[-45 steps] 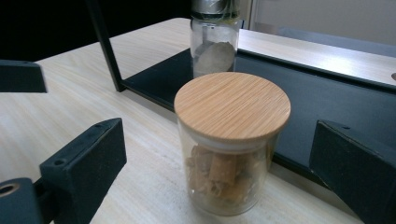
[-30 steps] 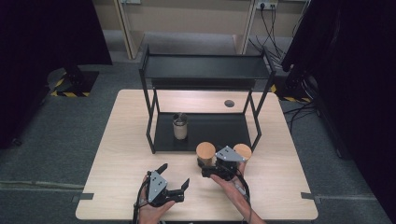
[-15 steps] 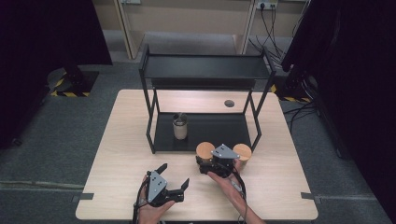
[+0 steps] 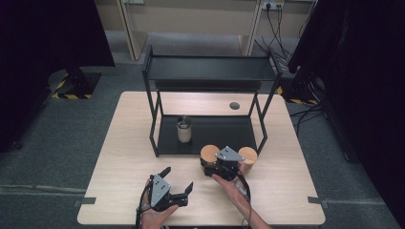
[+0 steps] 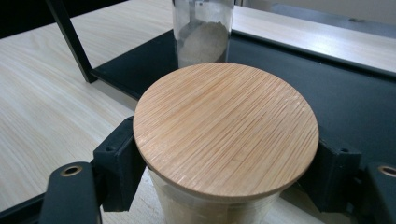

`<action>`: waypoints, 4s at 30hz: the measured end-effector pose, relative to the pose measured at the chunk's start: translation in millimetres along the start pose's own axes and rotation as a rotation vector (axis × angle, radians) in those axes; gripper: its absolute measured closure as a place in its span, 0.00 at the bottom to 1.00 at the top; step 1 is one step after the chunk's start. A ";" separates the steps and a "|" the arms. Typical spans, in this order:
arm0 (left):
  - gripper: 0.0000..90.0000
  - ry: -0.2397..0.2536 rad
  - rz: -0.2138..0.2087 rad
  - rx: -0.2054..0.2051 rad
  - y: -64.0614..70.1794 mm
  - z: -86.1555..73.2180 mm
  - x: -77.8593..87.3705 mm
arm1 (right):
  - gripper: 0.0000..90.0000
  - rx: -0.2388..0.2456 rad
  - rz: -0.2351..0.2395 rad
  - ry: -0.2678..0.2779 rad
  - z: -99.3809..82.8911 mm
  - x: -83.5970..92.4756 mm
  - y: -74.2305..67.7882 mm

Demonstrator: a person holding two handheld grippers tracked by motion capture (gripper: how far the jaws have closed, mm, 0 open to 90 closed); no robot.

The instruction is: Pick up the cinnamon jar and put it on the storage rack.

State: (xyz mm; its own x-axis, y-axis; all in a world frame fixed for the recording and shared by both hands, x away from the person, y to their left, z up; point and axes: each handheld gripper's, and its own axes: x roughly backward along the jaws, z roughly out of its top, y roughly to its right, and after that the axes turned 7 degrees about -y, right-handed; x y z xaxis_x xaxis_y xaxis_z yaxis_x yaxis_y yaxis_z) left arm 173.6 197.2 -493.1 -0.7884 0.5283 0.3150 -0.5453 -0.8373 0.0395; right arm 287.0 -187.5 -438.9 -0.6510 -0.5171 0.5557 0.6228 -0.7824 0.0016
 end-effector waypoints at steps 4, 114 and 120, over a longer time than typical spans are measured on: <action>0.04 -0.002 0.001 0.000 -0.2 0.1 0.0 | 0.29 0.000 0.009 0.016 3.7 5.2 1.6; 0.04 -0.003 0.002 0.010 -1.9 -0.9 -0.3 | 0.05 -0.090 -0.147 -0.010 78.4 -51.9 0.3; 0.04 -0.007 0.003 0.013 -2.2 -0.9 -0.8 | 0.05 -0.083 -0.102 0.019 70.9 -38.6 1.6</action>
State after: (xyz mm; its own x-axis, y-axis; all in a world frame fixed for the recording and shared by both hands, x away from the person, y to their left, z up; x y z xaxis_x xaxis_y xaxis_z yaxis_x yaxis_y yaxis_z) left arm 175.2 198.8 -494.3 -0.7882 0.5249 0.3214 -0.5391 -0.8407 0.0510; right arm 343.9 -144.2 -401.5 -0.7178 -0.4388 0.5405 0.5150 -0.8571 -0.0119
